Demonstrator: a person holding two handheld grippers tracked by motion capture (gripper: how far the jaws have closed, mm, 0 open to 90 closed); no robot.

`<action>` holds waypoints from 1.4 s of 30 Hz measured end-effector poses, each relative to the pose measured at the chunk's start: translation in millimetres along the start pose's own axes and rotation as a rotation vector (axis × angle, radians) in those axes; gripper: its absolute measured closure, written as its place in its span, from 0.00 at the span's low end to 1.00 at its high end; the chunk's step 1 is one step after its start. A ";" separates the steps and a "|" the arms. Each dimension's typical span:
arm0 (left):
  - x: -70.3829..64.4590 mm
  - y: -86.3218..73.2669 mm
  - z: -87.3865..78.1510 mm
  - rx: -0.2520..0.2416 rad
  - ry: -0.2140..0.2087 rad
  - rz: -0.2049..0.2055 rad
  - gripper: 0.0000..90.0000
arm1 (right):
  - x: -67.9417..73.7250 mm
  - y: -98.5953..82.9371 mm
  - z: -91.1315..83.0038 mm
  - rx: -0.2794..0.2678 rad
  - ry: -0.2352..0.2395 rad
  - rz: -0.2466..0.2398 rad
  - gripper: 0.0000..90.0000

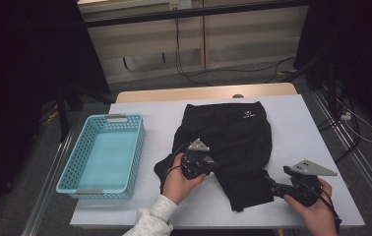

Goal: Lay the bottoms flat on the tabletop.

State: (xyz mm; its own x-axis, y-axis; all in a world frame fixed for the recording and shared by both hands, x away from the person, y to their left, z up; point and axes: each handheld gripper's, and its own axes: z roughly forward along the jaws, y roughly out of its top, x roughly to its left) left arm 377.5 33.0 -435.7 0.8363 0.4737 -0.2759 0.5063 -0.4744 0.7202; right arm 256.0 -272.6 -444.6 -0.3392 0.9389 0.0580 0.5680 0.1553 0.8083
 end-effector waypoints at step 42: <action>-6.1 -5.5 16.6 0.041 -0.002 0.037 0.96 | 5.1 -16.0 -12.4 0.185 0.094 -0.025 1.00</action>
State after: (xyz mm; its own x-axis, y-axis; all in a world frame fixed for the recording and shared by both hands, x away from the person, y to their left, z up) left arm 373.1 20.5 -448.5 0.8550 0.4539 -0.2509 0.4831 -0.5214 0.7033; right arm 235.8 -274.1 -450.0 -0.4188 0.9025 0.1006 0.6834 0.2403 0.6894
